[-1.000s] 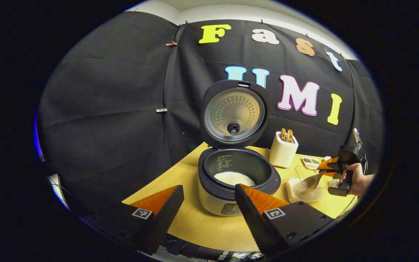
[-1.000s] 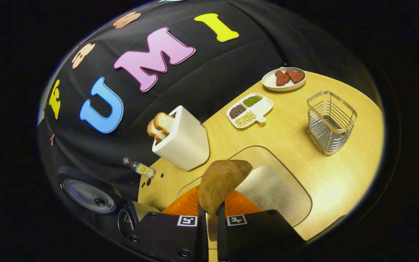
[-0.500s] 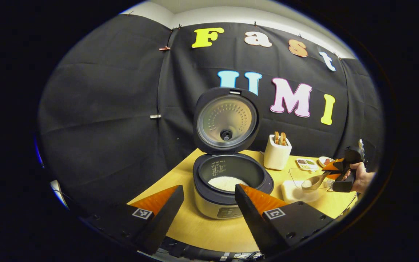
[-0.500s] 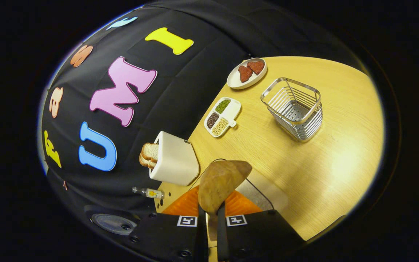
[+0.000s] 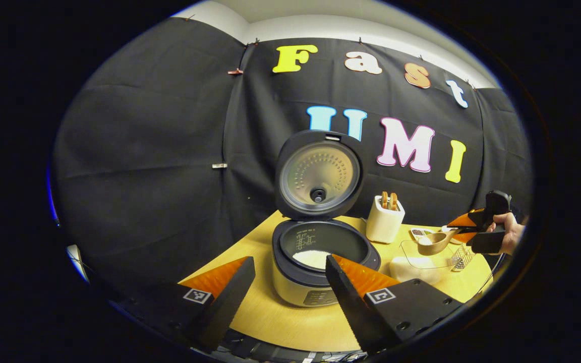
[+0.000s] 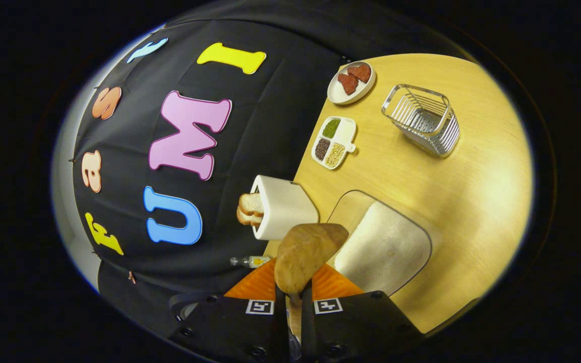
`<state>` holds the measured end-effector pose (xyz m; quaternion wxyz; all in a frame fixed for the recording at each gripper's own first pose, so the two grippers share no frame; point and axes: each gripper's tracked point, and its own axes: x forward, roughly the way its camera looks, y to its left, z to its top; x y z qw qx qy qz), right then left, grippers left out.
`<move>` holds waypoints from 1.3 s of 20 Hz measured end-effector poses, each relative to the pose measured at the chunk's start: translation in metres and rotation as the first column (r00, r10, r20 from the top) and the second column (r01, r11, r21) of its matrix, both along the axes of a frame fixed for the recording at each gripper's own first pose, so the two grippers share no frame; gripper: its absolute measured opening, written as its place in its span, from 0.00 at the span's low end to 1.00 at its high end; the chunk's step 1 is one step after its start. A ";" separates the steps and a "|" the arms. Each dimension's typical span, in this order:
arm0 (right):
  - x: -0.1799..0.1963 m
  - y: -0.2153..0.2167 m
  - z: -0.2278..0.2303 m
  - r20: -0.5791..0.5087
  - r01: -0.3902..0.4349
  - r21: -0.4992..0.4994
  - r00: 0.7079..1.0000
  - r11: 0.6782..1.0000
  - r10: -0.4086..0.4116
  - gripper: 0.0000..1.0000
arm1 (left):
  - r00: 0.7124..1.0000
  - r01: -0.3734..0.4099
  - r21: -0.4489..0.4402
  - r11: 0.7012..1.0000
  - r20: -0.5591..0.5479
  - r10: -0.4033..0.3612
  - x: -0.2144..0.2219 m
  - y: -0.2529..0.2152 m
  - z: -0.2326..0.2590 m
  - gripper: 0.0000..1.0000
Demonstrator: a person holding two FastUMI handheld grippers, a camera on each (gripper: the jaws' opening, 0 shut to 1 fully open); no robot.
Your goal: Close the left gripper, press the button to open the rice cooker; take a wooden spoon from the chopstick holder with the right hand, scoop a spoonful of rice and pour it into the rice cooker, then put the wooden spoon back into the chopstick holder.
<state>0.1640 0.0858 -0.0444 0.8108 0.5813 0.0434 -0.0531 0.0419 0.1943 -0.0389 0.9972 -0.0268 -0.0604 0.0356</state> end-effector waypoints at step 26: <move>0.074 0.268 0.059 0.015 -0.278 -0.708 0.913 0.649 0.408 0.14 | 0.994 -0.101 -0.161 0.982 -0.052 0.094 -0.004 0.081 -0.030 0.95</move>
